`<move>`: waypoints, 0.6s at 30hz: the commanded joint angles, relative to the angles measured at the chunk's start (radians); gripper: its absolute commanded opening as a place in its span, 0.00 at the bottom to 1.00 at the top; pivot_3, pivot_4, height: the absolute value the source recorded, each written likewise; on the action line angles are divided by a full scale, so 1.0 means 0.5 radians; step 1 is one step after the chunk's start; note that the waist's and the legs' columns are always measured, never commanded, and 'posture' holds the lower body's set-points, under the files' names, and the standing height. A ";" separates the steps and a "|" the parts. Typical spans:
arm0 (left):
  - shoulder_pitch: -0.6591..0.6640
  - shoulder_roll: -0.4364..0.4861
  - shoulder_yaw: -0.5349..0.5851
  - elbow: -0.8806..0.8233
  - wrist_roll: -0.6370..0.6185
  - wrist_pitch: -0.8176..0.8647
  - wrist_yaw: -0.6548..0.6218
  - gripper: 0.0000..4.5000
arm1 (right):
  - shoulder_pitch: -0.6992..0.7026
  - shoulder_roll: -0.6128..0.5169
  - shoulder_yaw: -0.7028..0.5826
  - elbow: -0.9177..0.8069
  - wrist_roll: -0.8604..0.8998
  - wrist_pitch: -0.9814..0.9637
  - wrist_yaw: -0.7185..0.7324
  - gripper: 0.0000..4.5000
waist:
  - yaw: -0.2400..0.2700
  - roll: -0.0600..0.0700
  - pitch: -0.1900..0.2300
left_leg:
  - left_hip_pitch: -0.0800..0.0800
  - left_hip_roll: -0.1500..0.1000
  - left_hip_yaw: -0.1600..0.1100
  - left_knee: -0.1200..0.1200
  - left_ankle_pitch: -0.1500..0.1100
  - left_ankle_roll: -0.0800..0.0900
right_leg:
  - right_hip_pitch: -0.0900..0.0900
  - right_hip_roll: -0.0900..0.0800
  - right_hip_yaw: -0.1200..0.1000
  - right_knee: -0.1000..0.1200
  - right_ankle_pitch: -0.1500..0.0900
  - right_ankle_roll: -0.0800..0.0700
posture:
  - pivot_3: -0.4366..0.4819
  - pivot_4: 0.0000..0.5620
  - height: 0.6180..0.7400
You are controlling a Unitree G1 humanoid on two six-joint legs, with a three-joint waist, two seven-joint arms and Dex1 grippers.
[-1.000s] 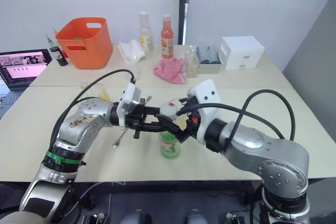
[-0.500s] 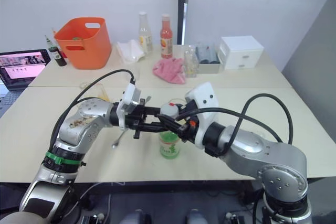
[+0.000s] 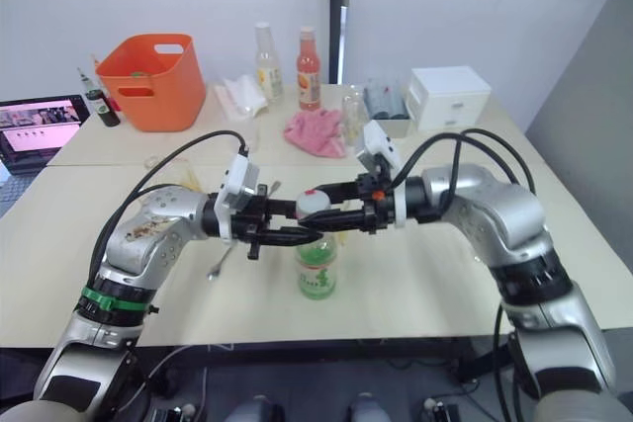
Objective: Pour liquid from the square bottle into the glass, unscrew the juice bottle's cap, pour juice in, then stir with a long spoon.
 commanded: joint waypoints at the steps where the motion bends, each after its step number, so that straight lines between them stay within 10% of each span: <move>1: 0.033 0.008 -0.076 -0.098 0.004 0.027 -0.045 0.33 | -0.151 0.074 -0.031 0.157 -0.062 -0.063 0.197 0.40 | 0.003 0.000 0.000 | -0.001 0.000 0.000 0.000 0.000 0.000 | -0.001 0.000 0.000 0.000 0.000 0.000 | 0.48 0.27 0.79; 9: 0.052 0.020 -0.065 -0.116 0.000 0.028 -0.033 0.33 | -0.030 0.095 -0.346 -0.134 0.020 0.106 -0.012 0.99 | 0.030 0.000 0.000 | -0.001 0.000 -0.004 0.000 0.000 0.000 | -0.001 -0.002 0.000 0.002 0.000 0.000 | 0.48 0.27 0.79; 18: 0.049 0.020 -0.066 -0.097 -0.001 0.005 -0.035 0.33 | 0.503 -0.021 -0.771 -1.309 0.355 0.668 -0.973 0.99 | 0.016 0.000 0.000 | -0.001 -0.001 -0.012 -0.001 0.000 0.000 | -0.001 -0.003 0.001 0.001 0.000 0.000 | 0.48 0.27 0.79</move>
